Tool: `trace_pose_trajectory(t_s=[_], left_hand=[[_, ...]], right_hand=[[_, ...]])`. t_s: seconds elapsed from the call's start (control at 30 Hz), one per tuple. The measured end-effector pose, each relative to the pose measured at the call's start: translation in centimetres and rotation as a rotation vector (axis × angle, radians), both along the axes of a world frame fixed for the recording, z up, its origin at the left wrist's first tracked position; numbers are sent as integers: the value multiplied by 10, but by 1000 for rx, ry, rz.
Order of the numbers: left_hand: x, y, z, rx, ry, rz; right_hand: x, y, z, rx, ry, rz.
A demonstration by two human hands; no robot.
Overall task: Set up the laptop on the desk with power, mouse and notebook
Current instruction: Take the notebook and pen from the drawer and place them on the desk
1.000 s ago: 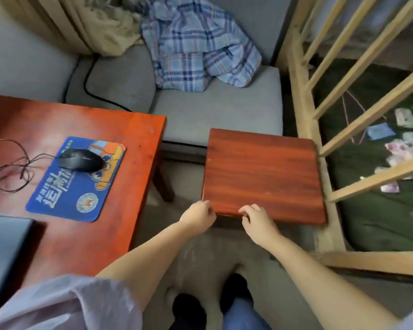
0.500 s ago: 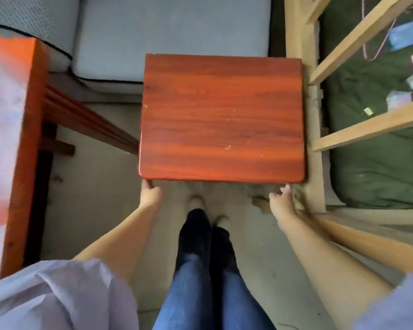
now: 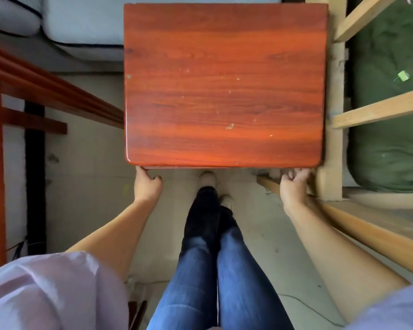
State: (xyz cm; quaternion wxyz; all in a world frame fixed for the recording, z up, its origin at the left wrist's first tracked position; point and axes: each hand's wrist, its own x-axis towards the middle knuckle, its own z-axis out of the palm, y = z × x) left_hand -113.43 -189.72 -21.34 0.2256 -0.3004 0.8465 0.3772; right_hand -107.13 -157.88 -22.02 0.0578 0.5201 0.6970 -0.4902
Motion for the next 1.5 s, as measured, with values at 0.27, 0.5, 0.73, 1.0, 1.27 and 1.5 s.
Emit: trace_pose_trajectory(t_s=[0.27, 0.5, 0.73, 1.0, 1.27, 1.5], left_hand=[[10, 8, 10, 522, -138, 571], [3, 32, 2, 589, -75, 943], [67, 20, -1, 428, -227, 1057], [61, 13, -46, 465, -467, 1075], [84, 7, -39, 646, -524, 1065], [63, 6, -64, 670, -538, 1097]], right_hand=[[6, -18, 23, -760, 154, -532], [-17, -33, 17, -814, 55, -737], [62, -51, 9, -849, -81, -831], [62, -49, -25, -887, -237, -832], [73, -47, -16, -995, -198, -817], [57, -47, -40, -950, -298, -809]])
